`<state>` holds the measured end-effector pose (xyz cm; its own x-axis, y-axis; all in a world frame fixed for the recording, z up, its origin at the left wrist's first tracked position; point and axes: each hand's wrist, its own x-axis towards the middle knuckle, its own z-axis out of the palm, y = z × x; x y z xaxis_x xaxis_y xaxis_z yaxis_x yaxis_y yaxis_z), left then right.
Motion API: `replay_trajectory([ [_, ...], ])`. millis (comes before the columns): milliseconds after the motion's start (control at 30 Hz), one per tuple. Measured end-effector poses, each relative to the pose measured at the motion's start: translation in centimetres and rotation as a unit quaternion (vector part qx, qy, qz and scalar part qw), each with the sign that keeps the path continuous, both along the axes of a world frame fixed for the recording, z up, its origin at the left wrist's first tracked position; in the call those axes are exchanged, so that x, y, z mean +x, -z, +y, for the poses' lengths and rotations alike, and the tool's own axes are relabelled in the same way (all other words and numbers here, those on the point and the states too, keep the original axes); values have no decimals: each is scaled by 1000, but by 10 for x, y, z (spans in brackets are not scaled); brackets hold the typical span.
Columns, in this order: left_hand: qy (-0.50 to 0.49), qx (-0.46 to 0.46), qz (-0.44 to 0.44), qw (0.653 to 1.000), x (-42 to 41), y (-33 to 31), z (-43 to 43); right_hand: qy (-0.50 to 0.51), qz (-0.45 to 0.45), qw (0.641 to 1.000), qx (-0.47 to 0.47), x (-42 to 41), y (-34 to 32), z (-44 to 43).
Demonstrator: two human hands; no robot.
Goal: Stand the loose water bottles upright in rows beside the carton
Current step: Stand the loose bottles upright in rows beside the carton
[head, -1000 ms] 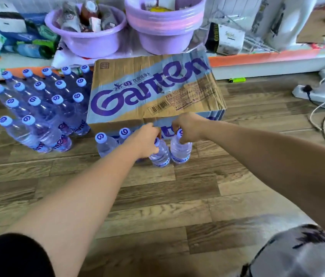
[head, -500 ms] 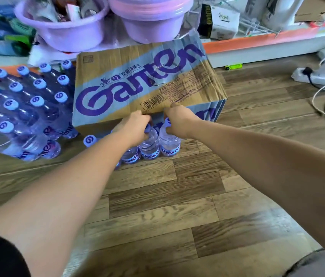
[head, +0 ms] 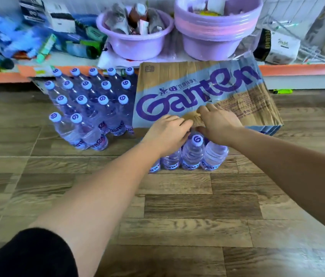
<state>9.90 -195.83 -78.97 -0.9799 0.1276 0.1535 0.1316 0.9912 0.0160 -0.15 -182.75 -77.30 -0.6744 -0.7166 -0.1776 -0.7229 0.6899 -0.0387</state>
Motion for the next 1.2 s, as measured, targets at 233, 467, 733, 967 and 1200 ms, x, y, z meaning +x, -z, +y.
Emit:
replay_trajectory([
  [233,-213,2,-12,977,74,-6,-154,-71,-51,992,-91,39,-3,-135],
  [467,-332,65,-138,931,139,8,-291,-163,-96,978,-85,102,34,-264],
  [733,-287,87,-159,941,128,38,-340,-126,-153,978,-73,121,63,-340],
  [967,-275,-45,-188,942,117,47,-333,-105,-172,968,-150,133,73,-332],
  [1200,-268,39,-172,947,120,6,-300,-122,-140,960,-208,126,27,-300],
])
